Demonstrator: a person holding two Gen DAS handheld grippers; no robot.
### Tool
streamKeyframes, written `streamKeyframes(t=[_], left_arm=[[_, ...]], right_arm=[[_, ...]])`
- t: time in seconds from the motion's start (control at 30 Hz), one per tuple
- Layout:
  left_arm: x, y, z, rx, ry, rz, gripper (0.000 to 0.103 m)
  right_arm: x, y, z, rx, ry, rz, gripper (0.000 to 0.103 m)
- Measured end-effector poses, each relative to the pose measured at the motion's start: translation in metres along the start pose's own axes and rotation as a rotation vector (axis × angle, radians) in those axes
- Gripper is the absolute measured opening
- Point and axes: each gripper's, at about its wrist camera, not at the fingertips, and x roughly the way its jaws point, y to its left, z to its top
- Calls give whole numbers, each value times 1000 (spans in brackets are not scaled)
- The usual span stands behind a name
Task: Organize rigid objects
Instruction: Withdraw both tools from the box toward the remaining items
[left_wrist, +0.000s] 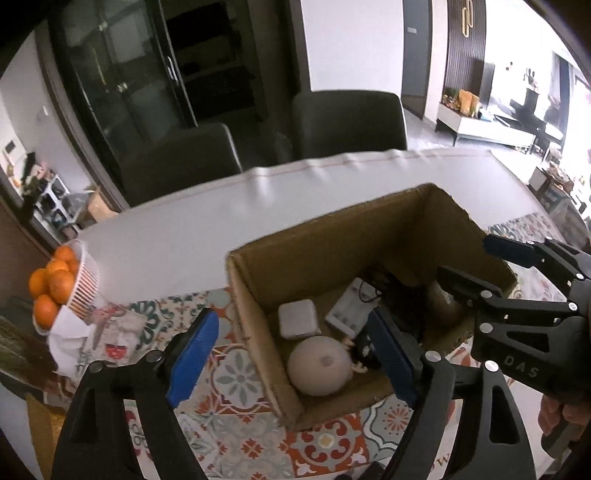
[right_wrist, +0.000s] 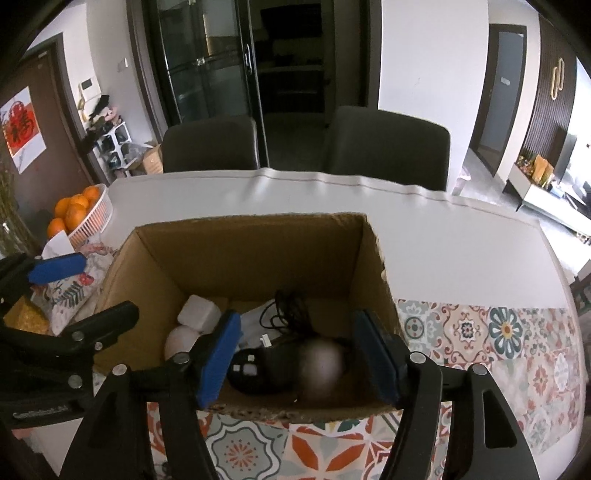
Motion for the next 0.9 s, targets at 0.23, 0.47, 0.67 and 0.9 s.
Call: streamKeyframes(t=[0.23,0.47,0.67,0.9], left_arm=[[-24,9,-12,-15,-43,54,92],[-57,15,-32,-34,-110,93,100],[-80,16,-55,-39,-147,138,103],[-96,20,-87,-66,-140,169,103]], right_arm=[[-25,10,-5,4,-32,-58,75],[-64,26,-17,7,-102,-94,80],[-85,39,-37,2,-124,-80,83],[-92,57,-68,-12,-93,-31,83]])
